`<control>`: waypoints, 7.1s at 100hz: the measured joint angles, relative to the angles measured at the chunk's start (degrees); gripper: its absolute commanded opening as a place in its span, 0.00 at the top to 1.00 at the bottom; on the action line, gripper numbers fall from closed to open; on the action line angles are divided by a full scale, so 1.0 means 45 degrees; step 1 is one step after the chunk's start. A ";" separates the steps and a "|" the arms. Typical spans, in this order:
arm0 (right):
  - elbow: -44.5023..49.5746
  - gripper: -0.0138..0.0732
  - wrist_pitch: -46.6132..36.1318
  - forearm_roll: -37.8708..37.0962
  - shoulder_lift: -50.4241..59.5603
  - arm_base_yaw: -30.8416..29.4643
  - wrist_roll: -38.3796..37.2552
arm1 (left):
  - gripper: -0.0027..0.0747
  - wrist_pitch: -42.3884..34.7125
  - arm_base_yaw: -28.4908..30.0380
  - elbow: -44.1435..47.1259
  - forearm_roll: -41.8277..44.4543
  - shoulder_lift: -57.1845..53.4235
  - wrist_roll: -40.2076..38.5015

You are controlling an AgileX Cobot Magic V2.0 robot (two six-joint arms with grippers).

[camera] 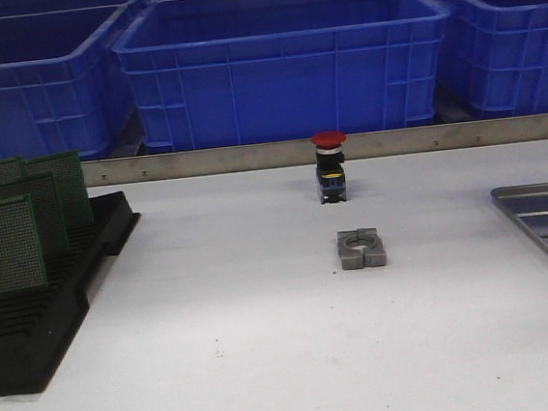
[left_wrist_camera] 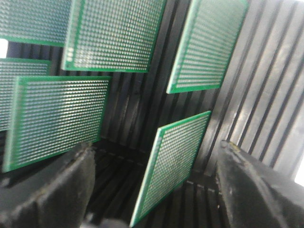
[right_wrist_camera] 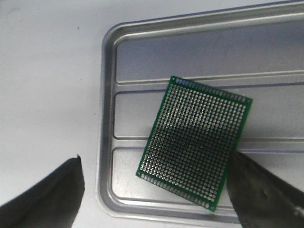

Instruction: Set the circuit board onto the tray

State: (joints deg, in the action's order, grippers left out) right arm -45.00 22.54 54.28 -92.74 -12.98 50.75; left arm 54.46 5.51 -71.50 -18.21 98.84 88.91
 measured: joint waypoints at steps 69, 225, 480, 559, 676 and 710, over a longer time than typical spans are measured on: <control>0.0000 0.12 0.0023 0.0000 0.0000 0.0000 0.0000 | 0.99 0.1951 0.0000 -0.0463 0.0463 0.0430 0.0160; -0.1012 0.12 0.4399 0.2572 -0.0105 0.0836 0.6083 | 0.99 0.3195 -0.5321 -0.3338 -0.3722 -0.0119 -0.1686; -0.0489 0.92 0.1859 0.3939 -0.0105 -0.0434 0.2767 | 0.30 0.1478 -0.6738 -0.3360 -0.8406 0.1469 -0.1565; -0.0468 0.66 0.2206 0.3939 -0.0105 -0.0664 0.2962 | 0.99 0.1478 -0.6497 -0.3360 -0.8377 0.1469 -0.3124; 0.1892 0.91 -0.0844 0.3437 0.7929 0.1714 0.4002 | 0.99 -0.8824 -0.3772 0.5880 -0.7782 -1.0323 -0.6023; 0.4770 0.91 -0.2950 0.3590 1.2735 0.2563 0.4258 | 0.99 -1.1207 -0.3772 0.9621 -0.8142 -1.5386 -0.6023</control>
State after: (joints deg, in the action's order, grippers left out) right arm -23.53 9.27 70.43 -35.43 -1.45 69.91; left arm 4.03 -11.47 -28.20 -54.85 29.60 61.80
